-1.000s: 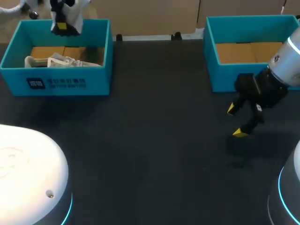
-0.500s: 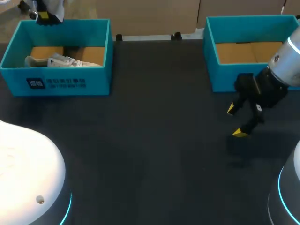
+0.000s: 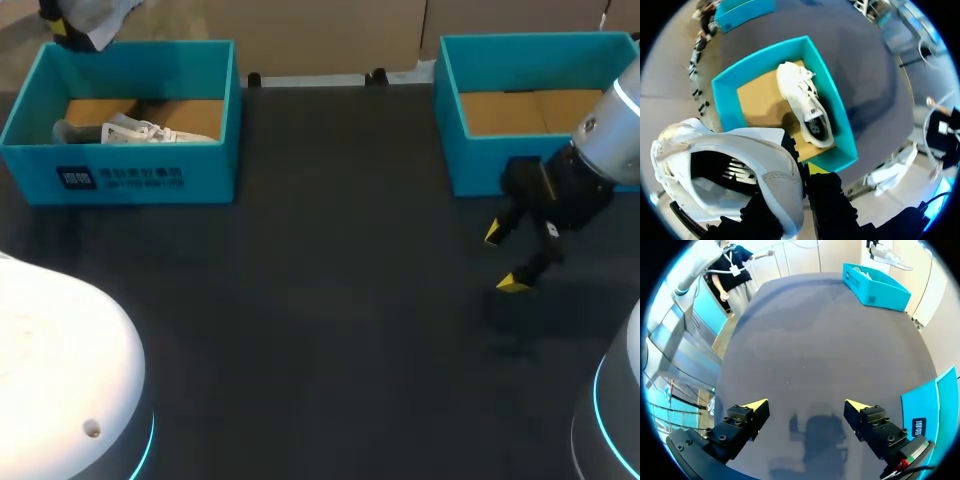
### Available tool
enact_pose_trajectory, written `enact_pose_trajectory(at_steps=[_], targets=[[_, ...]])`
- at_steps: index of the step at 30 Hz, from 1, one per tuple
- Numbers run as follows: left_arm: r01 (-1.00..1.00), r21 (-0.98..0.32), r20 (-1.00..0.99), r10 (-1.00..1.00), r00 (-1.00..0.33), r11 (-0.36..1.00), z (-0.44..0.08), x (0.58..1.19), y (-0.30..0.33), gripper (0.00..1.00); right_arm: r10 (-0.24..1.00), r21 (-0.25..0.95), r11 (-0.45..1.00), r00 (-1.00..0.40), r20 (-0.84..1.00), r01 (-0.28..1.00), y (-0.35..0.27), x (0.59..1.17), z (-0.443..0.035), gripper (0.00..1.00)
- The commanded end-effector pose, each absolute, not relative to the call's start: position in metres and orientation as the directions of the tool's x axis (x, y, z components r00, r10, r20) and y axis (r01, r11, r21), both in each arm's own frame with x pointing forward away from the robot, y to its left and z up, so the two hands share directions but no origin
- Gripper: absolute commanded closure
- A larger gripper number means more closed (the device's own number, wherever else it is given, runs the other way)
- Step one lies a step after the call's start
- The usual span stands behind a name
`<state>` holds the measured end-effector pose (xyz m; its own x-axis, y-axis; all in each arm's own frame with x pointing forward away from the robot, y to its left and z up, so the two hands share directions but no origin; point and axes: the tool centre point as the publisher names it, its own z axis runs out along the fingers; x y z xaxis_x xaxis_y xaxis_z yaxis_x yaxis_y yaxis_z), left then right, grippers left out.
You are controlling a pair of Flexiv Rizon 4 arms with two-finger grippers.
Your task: Take the shoe out of the shoebox, open the shoe tongue, remove and reinsert the insole, then place the shoe into the shoebox
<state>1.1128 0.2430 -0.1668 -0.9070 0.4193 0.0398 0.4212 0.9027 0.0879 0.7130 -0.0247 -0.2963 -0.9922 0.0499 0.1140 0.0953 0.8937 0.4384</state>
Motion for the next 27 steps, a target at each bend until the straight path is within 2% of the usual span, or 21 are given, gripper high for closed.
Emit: enact_pose_trajectory(at_steps=[1, 7, 9, 12, 15, 17, 19, 21, 27], targets=[[0.484, 0.140, 0.006, 0.488, -0.873, 0.864, -0.166, 1.099, 0.239, 1.00, 0.051, 0.437, 0.895, -0.992, 0.112, 0.095, -0.025, 0.712, -0.297, 0.00], [0.484, 0.140, 0.006, 0.488, -0.873, 0.864, -0.166, 1.099, 0.239, 1.00, 0.051, 0.437, 0.895, -0.992, 0.112, 0.095, -0.025, 0.712, -0.297, 0.00], [0.574, 0.120, 0.009, 0.577, -0.817, 0.810, -0.168, 1.104, 0.242, 1.00, 0.051, 0.437, 0.895, -0.992, 0.112, 0.095, -0.025, 0.712, -0.297, 0.00], [0.686, 0.162, -0.008, 0.696, -0.718, 0.709, -0.166, 1.111, 0.258, 1.00, 0.051, 0.437, 0.895, -0.992, 0.112, 0.095, -0.025, 0.712, -0.297, 0.00], [0.814, 0.180, -0.004, 0.828, -0.561, 0.553, -0.164, 1.116, 0.274, 1.00, 0.051, 0.437, 0.895, -0.992, 0.112, 0.095, -0.025, 0.712, -0.297, 0.00], [0.899, 0.184, -0.032, 0.916, -0.399, 0.398, -0.165, 1.116, 0.283, 1.00, 0.051, 0.437, 0.895, -0.992, 0.112, 0.095, -0.025, 0.712, -0.297, 0.00], [0.937, 0.156, -0.038, 0.949, -0.312, 0.314, -0.168, 1.124, 0.294, 1.00, 0.051, 0.437, 0.895, -0.992, 0.112, 0.095, -0.025, 0.712, -0.297, 0.00], [0.940, 0.157, 0.001, 0.952, -0.305, 0.301, -0.173, 1.143, 0.306, 1.00, 0.051, 0.437, 0.895, -0.992, 0.112, 0.095, -0.025, 0.712, -0.297, 0.00], [0.940, 0.157, 0.001, 0.952, -0.305, 0.301, -0.173, 1.143, 0.306, 1.00, 0.051, 0.437, 0.895, -0.992, 0.112, 0.095, -0.025, 0.712, -0.297, 0.00]])
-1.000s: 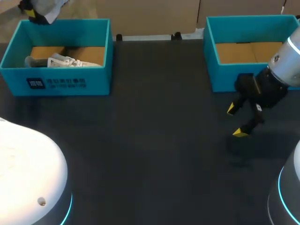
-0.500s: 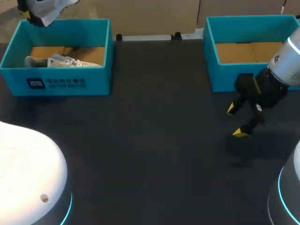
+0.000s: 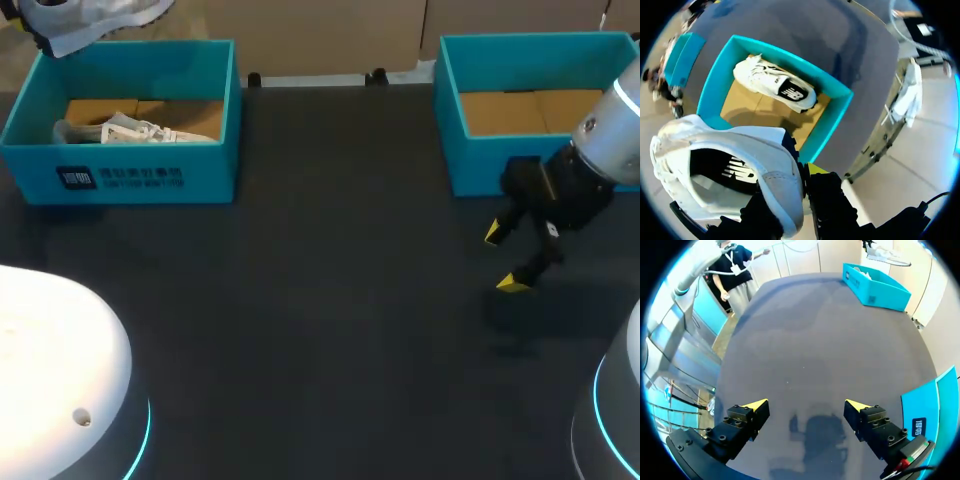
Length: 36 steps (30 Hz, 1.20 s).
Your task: Take the shoe out of the shoebox, open the shoe tongue, remove and reinsert the insole, then place the shoe into the shoebox
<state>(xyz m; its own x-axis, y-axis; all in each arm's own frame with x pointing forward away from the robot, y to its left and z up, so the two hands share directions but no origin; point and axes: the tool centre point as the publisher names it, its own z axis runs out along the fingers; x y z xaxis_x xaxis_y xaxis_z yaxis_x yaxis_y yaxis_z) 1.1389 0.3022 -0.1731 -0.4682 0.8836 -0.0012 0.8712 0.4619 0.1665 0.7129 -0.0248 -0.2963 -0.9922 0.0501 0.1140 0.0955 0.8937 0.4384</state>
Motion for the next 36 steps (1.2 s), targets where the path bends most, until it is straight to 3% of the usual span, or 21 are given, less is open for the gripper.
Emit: enact_pose_trajectory(at_steps=[1, 7, 14, 23, 36], targets=[[0.940, 0.157, 0.001, 0.952, -0.305, 0.301, -0.173, 1.143, 0.306, 1.00, 0.051, 0.437, 0.895, -0.992, 0.112, 0.095, -0.025, 0.712, -0.297, 0.00], [0.940, 0.157, 0.001, 0.952, -0.305, 0.301, -0.173, 1.143, 0.306, 1.00, 0.051, 0.437, 0.895, -0.992, 0.112, 0.095, -0.025, 0.712, -0.297, 0.00], [0.964, 0.214, 0.128, 0.974, -0.187, 0.157, -0.187, 1.166, 0.320, 1.00, 0.051, 0.437, 0.895, -0.992, 0.112, 0.095, -0.025, 0.712, -0.297, 0.00], [0.987, 0.158, 0.191, 0.982, 0.007, -0.037, -0.215, 1.173, 0.333, 1.00, 0.051, 0.437, 0.895, -0.992, 0.112, 0.095, -0.025, 0.712, -0.297, 0.00], [0.987, 0.154, 0.206, 0.978, 0.021, -0.054, -0.219, 1.172, 0.328, 1.00, 0.051, 0.437, 0.895, -0.992, 0.112, 0.095, -0.025, 0.712, -0.297, 0.00]])
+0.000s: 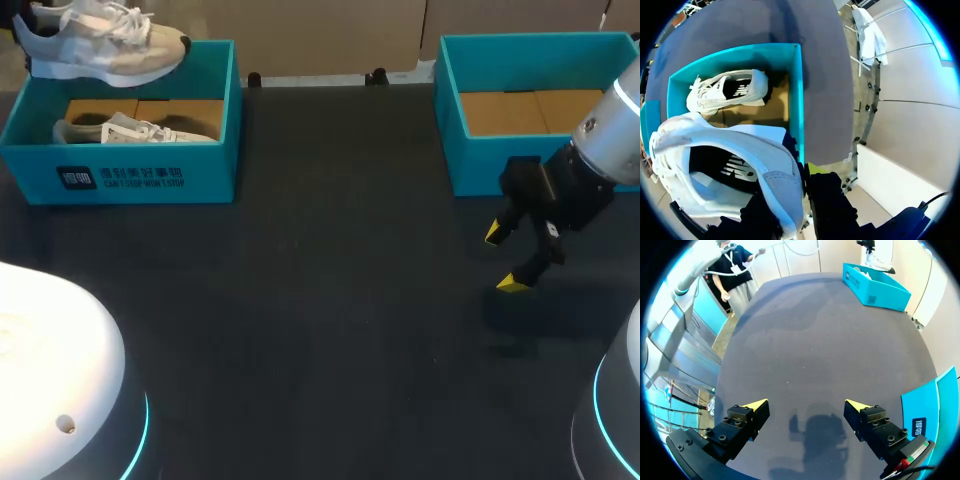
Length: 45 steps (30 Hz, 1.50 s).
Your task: Take the shoe out of the shoebox, open the shoe tongue, remove and reinsert the insole, then place the shoe into the shoebox
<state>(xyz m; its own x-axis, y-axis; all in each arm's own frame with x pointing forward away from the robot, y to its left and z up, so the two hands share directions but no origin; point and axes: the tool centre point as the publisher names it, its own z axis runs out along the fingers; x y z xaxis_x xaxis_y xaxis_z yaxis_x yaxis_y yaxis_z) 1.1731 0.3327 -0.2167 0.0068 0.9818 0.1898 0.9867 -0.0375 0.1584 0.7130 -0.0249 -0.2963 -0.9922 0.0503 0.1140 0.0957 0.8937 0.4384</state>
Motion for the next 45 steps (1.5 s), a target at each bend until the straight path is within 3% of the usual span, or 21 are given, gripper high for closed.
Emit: enact_pose_trajectory(at_steps=[1, 18, 33, 45], targets=[[0.988, 0.148, 0.204, 0.979, 0.014, -0.045, -0.222, 1.171, 0.325, 1.00, 0.051, 0.437, 0.895, -0.992, 0.112, 0.095, -0.025, 0.712, -0.297, 0.00], [0.983, 0.133, 0.260, 0.952, -0.159, 0.128, -0.255, 1.191, 0.323, 1.00, 0.051, 0.437, 0.895, -0.992, 0.112, 0.095, -0.025, 0.712, -0.297, 0.00], [0.988, 0.136, 0.285, 0.952, -0.115, 0.079, -0.287, 1.180, 0.310, 1.00, 0.051, 0.437, 0.895, -0.992, 0.112, 0.095, -0.025, 0.712, -0.297, 0.00], [0.985, 0.123, 0.286, 0.946, -0.155, 0.125, -0.309, 1.177, 0.312, 1.00, 0.051, 0.437, 0.895, -0.992, 0.112, 0.095, -0.025, 0.712, -0.297, 0.00]])
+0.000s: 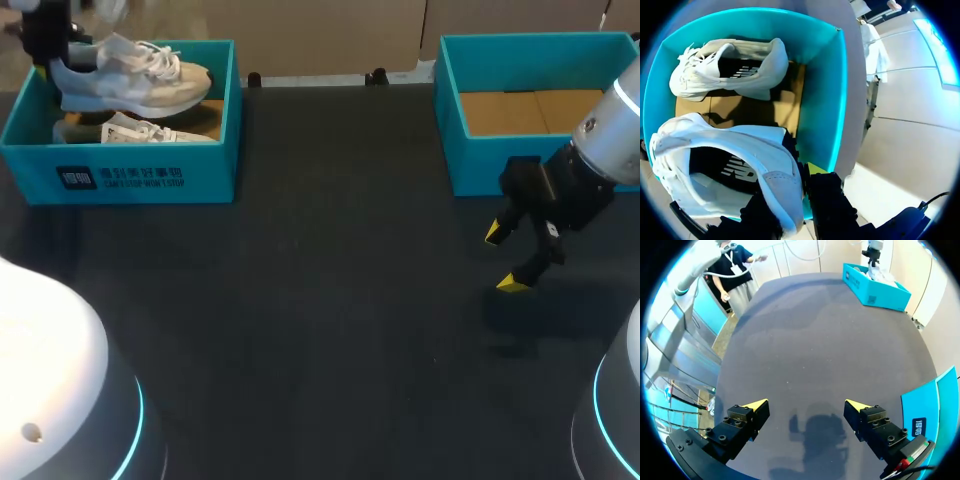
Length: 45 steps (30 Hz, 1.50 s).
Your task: Take the shoe out of the shoebox, open the shoe tongue, remove and reinsert the insole, then place the shoe into the shoebox
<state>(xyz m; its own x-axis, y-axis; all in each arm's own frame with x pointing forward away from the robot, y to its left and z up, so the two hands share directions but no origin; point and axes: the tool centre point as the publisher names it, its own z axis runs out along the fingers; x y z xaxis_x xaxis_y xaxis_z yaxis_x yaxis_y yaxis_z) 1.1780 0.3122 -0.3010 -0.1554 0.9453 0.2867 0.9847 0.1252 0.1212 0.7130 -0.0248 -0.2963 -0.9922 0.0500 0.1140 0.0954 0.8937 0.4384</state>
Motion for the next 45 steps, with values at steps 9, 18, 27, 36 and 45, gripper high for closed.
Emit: enact_pose_trajectory(at_steps=[9, 18, 27, 36, 45], targets=[[0.984, 0.115, 0.281, 0.945, -0.166, 0.139, -0.319, 1.185, 0.303, 1.00, 0.051, 0.437, 0.895, -0.992, 0.112, 0.095, -0.025, 0.712, -0.297, 0.00], [0.985, 0.112, 0.294, 0.943, -0.156, 0.128, -0.331, 1.193, 0.298, 1.00, 0.051, 0.437, 0.895, -0.992, 0.112, 0.095, -0.025, 0.712, -0.297, 0.00], [0.988, 0.090, 0.284, 0.948, -0.145, 0.124, -0.342, 1.195, 0.299, 1.00, 0.051, 0.437, 0.895, -0.992, 0.112, 0.095, -0.025, 0.712, -0.297, 0.00], [0.989, 0.080, 0.281, 0.949, -0.142, 0.125, -0.347, 1.198, 0.295, 1.00, 0.051, 0.437, 0.895, -0.992, 0.112, 0.095, -0.025, 0.712, -0.297, 0.00], [0.988, 0.055, 0.276, 0.948, -0.156, 0.147, -0.355, 1.201, 0.295, 1.00, 0.051, 0.437, 0.895, -0.992, 0.112, 0.095, -0.025, 0.712, -0.297, 0.00]])
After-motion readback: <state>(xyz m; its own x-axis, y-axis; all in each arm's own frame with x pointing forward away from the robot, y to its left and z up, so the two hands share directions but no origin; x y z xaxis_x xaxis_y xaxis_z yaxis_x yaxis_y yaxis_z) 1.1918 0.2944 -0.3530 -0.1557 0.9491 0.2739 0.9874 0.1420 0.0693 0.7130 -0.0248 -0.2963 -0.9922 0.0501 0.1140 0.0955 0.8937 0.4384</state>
